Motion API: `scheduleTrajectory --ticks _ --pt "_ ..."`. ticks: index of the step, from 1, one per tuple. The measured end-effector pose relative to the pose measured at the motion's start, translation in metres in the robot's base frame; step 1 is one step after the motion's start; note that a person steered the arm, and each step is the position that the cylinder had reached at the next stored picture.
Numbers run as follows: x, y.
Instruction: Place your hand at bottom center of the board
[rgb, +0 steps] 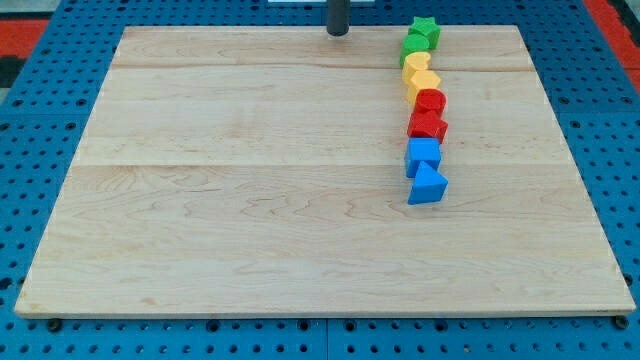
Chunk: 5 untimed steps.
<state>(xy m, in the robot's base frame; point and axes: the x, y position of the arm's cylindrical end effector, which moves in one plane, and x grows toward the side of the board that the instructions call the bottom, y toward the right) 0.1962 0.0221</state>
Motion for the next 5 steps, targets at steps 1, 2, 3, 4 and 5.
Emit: scheduleTrajectory --ticks 1,2,3,4,5 --pt "0.0 0.0" --pt "0.03 -0.051" --pt "0.078 -0.094" --pt "0.154 -0.125" --pt "0.254 -0.165"
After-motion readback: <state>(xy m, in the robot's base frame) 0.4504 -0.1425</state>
